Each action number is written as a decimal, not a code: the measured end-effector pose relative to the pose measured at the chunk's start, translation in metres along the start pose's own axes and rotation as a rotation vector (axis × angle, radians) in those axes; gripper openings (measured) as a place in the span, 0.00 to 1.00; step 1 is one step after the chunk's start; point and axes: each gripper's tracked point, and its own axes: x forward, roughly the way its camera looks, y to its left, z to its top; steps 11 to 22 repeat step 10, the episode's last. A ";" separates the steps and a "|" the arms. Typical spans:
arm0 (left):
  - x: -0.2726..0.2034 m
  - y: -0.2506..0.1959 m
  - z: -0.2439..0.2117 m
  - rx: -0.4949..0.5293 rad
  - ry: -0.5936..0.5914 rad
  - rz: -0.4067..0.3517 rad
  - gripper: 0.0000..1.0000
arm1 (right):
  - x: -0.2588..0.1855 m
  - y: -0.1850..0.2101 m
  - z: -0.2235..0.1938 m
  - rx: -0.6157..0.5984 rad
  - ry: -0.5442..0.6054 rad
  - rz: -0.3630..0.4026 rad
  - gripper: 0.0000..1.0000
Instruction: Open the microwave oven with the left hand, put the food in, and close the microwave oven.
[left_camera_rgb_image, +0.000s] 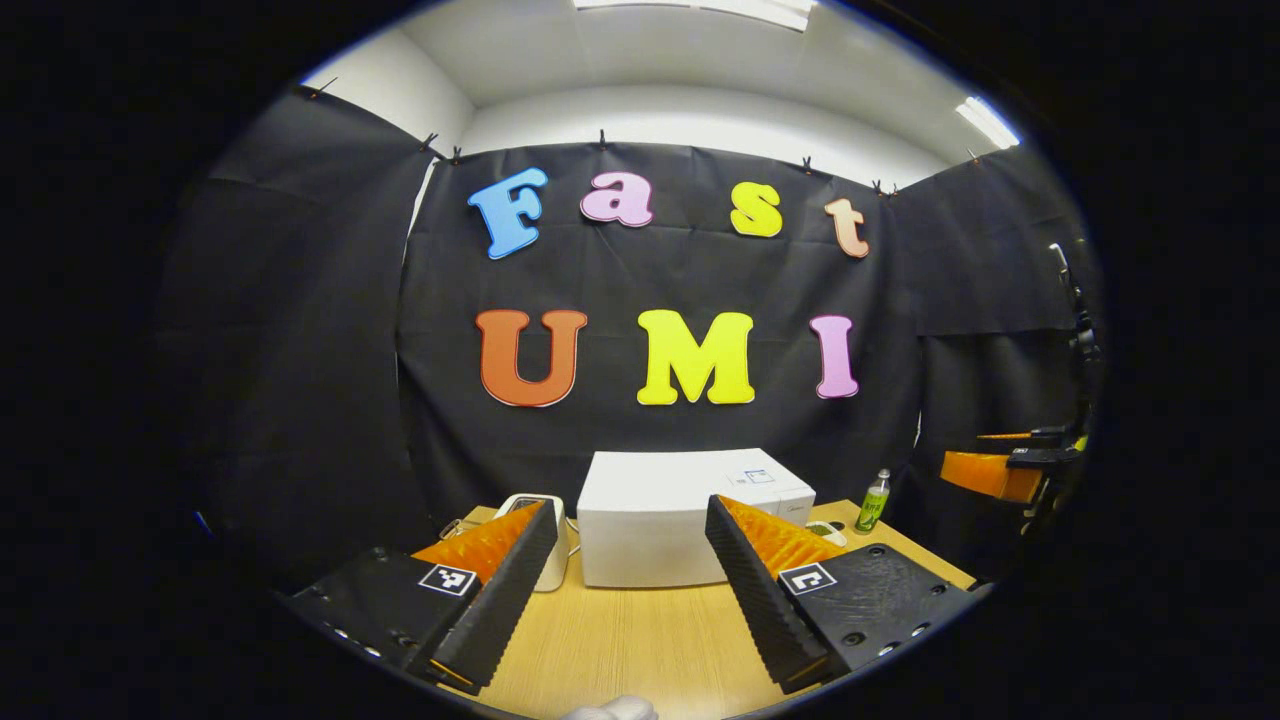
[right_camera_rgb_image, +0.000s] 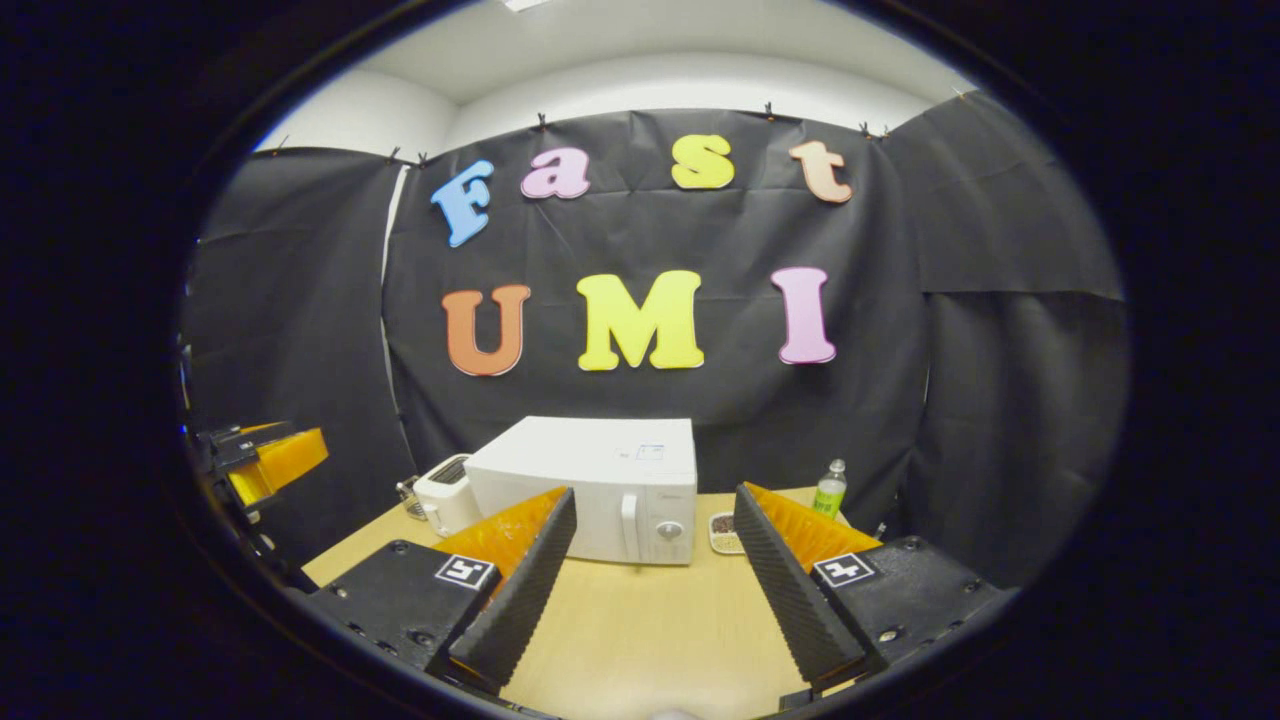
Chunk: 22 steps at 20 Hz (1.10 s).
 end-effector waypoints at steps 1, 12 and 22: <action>0.001 -0.001 0.002 -0.002 -0.002 -0.006 0.94 | -0.002 -0.002 0.002 -0.004 -0.006 -0.008 0.92; 0.012 -0.012 0.014 -0.019 -0.025 -0.049 0.94 | -0.020 -0.022 0.017 -0.006 -0.040 -0.076 0.92; 0.012 -0.012 0.014 -0.019 -0.025 -0.049 0.94 | -0.020 -0.022 0.017 -0.006 -0.040 -0.076 0.92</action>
